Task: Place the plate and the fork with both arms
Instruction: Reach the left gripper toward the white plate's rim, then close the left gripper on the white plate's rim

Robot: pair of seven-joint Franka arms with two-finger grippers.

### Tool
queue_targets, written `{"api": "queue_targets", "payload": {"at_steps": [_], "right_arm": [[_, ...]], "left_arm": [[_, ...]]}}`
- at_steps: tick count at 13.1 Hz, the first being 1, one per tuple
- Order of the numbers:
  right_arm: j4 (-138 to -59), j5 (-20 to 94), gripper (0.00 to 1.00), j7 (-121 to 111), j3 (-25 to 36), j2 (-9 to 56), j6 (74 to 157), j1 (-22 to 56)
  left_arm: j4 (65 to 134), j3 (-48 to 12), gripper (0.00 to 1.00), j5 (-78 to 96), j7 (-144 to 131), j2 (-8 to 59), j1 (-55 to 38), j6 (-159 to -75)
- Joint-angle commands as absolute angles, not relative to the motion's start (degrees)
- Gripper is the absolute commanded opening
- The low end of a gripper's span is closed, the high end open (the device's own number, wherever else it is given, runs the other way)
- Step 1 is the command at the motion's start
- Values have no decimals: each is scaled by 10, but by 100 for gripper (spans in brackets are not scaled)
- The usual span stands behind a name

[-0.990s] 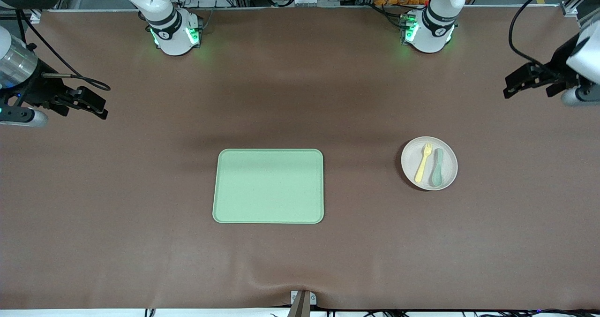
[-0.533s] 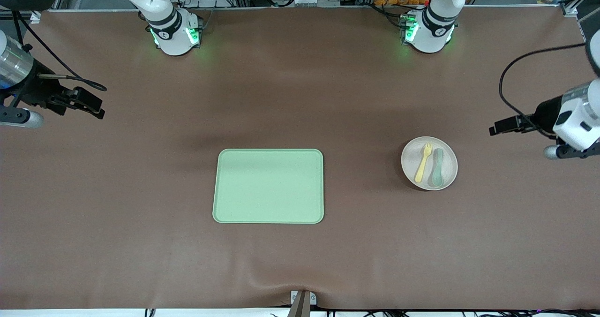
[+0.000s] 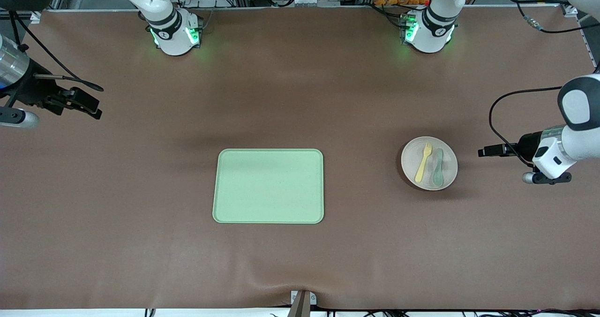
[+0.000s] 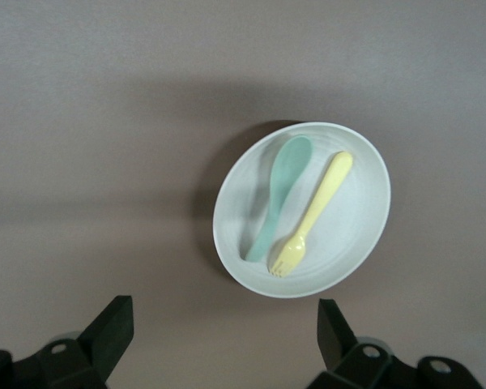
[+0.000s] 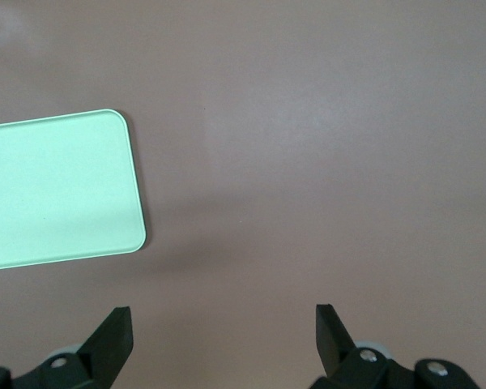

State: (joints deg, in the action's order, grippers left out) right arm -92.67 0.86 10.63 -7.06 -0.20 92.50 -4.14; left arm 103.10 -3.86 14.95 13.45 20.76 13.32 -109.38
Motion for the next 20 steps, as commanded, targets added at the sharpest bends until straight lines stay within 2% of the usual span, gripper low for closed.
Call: {"api": "queue_targets", "payload": {"at_steps": [1, 4, 7, 9, 10, 12, 13, 16, 20], "right_arm": [[-918, 17, 100, 98, -79, -1, 917, -57], [-918, 17, 100, 98, -79, -1, 916, -61], [-918, 17, 100, 98, -80, -1, 918, -62], [-918, 17, 100, 98, -79, -1, 918, -62], [-918, 17, 100, 98, -80, -1, 918, -62], [-918, 17, 100, 98, -80, -1, 918, -62], [-918, 18, 100, 98, -80, -1, 918, -62], [-918, 17, 100, 98, -80, -1, 916, -62], [-917, 18, 100, 98, -80, -1, 917, -62]], "left_arm": [[1028, -42, 100, 190, 191, 249, 152, -1126], [1039, -44, 100, 192, 201, 285, 150, -1185], [1091, -48, 100, 216, 236, 292, 149, -1269], [1097, -54, 100, 218, 238, 298, 147, -1281], [1097, -54, 91, 218, 239, 301, 147, -1281], [1098, -64, 65, 219, 239, 308, 146, -1281], [1099, -67, 59, 219, 239, 309, 146, -1281], [1104, -69, 42, 219, 252, 312, 147, -1281], [1104, -70, 36, 219, 252, 318, 145, -1281]]}}
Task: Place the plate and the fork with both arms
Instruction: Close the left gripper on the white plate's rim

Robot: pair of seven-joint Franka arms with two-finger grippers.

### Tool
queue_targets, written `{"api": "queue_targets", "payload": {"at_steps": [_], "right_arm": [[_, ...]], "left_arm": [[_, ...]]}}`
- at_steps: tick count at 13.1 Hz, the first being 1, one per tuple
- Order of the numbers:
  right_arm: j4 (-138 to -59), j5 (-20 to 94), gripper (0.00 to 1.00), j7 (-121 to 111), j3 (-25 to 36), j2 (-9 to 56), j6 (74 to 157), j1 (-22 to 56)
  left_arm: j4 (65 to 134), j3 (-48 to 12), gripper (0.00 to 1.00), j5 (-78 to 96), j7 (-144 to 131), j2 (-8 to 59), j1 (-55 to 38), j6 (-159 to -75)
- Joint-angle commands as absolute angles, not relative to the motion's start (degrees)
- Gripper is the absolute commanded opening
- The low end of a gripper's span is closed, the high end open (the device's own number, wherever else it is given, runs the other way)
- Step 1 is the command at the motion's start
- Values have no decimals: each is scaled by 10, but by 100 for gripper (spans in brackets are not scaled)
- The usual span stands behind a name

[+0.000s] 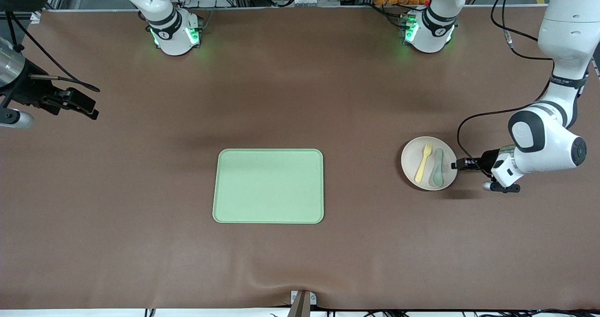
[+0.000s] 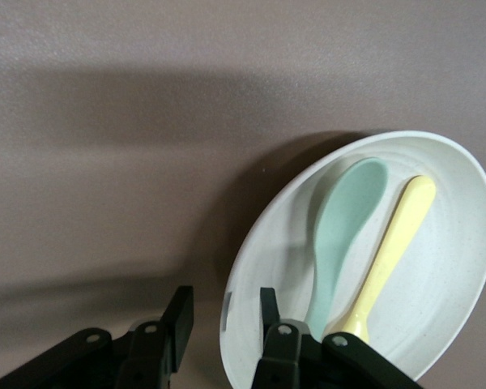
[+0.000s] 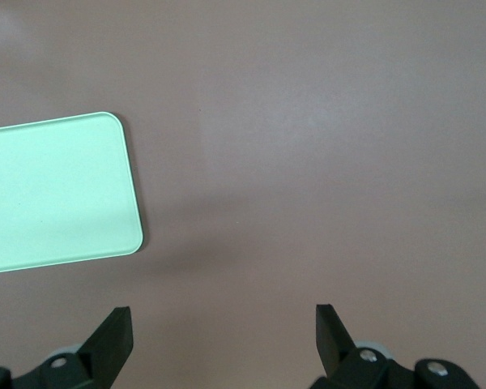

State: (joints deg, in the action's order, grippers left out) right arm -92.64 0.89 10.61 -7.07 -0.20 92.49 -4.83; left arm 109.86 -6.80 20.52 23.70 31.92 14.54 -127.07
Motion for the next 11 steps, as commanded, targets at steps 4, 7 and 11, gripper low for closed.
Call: {"api": "queue_targets", "payload": {"at_steps": [4, 7, 11], "right_arm": [[-917, 18, 100, 97, -80, -1, 917, -62], [-917, 18, 100, 98, -80, -1, 918, -62], [-916, 18, 100, 97, -80, -1, 918, -62]], "left_arm": [[1103, -71, 16, 218, 253, 325, 143, -1281], [1100, -76, 4, 218, 253, 326, 143, -1281], [1086, -84, 0, 218, 257, 321, 142, -1281]]}}
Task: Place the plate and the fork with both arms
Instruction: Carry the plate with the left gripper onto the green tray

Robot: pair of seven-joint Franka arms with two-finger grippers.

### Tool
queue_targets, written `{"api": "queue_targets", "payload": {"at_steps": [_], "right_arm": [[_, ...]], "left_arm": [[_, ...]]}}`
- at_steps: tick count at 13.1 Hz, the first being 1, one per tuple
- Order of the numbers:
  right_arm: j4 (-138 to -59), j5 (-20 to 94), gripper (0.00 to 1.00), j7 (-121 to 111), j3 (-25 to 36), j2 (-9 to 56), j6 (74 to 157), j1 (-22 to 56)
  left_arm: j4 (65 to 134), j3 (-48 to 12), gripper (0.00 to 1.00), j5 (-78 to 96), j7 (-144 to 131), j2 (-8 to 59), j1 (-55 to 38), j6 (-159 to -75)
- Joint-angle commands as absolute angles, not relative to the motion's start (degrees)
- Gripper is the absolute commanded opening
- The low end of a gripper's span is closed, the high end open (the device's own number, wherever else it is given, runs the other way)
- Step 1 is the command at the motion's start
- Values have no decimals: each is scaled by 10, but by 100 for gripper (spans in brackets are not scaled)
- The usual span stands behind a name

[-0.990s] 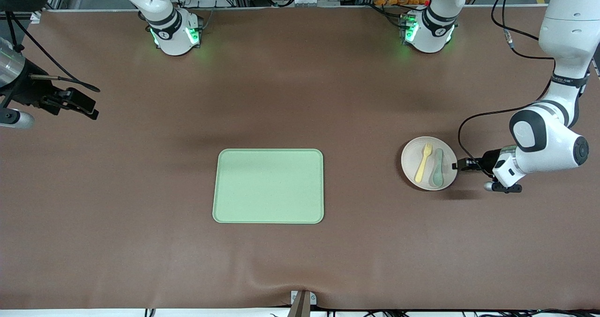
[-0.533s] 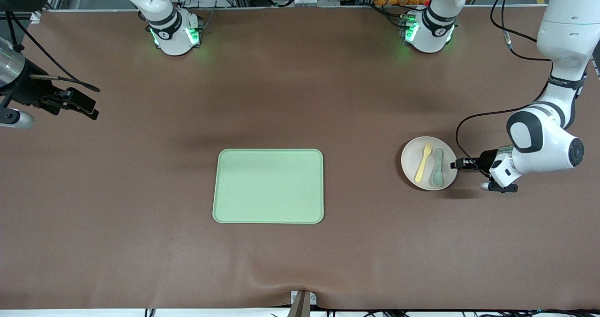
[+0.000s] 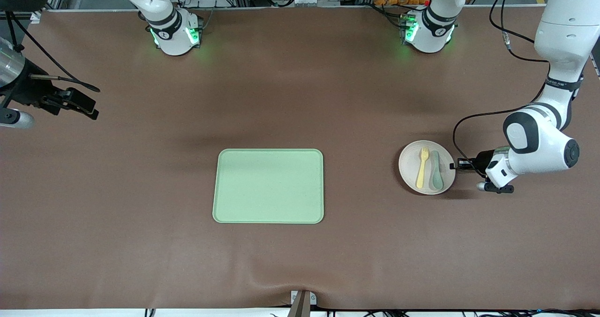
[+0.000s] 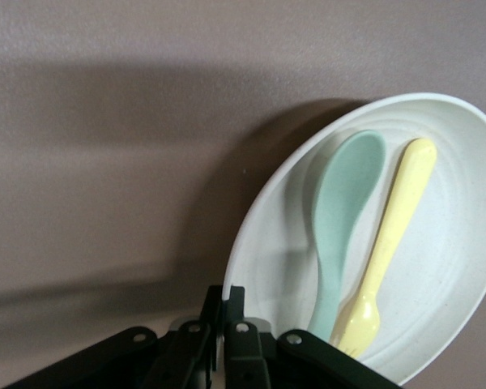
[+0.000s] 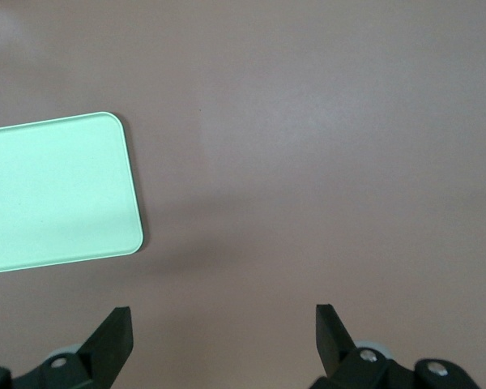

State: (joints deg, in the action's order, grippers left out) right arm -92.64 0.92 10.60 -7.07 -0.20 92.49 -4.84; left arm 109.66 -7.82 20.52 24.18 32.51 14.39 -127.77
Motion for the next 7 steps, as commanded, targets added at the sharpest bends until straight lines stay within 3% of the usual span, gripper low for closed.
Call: {"api": "queue_targets", "payload": {"at_steps": [1, 7], "right_arm": [[-917, 18, 100, 98, -79, -1, 918, -62], [-917, 18, 100, 97, -79, 1, 917, -62]], "left_arm": [[1072, -97, 0, 218, 255, 322, 143, -1277], [930, -116, 0, 187, 116, 361, 35, -1226]]}}
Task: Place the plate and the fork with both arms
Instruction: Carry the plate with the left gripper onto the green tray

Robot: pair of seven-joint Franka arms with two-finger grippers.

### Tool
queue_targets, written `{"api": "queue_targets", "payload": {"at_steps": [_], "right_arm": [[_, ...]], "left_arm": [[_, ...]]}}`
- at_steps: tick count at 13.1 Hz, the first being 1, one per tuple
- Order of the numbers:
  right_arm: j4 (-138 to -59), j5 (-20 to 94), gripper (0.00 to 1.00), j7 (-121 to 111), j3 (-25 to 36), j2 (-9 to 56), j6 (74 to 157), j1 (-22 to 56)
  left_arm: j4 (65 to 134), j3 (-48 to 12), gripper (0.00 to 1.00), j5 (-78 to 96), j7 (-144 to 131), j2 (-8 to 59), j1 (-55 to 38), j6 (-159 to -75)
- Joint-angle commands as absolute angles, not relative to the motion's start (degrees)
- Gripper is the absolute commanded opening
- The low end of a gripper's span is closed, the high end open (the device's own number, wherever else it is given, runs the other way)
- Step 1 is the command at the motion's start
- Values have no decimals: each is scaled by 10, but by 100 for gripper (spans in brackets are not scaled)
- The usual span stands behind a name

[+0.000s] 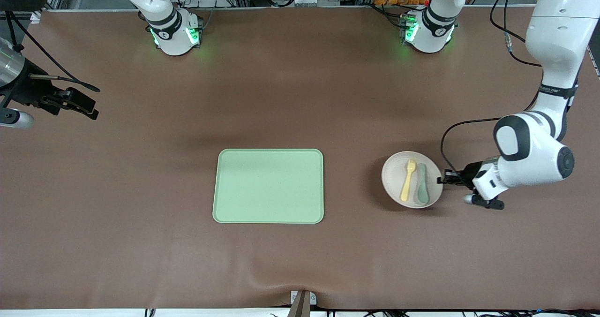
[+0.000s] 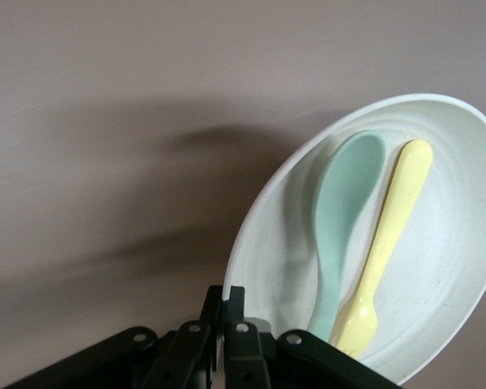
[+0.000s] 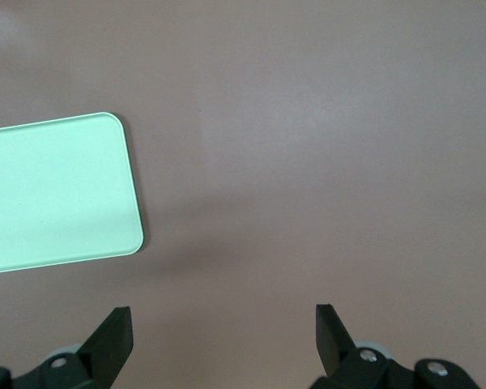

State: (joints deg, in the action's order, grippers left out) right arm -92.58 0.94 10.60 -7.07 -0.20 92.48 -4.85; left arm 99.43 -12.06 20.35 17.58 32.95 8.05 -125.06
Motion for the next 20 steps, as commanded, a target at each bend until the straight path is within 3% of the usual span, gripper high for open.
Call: {"api": "queue_targets", "payload": {"at_steps": [1, 6, 11, 20], "right_arm": [[-917, 18, 100, 97, -79, 1, 918, -62], [-919, 18, 100, 96, -79, 9, 921, -63], [-919, 18, 100, 77, -79, 34, 923, -71], [-919, 39, 100, 26, -79, 70, 923, -83]], "left_arm": [[906, -116, 0, 178, 87, 373, 16, -1226], [821, -111, 0, 176, -28, 424, -104, -1225], [741, -25, 0, 175, -183, 474, -264, -1224], [716, -22, 0, 178, -260, 529, -320, -1264]]}}
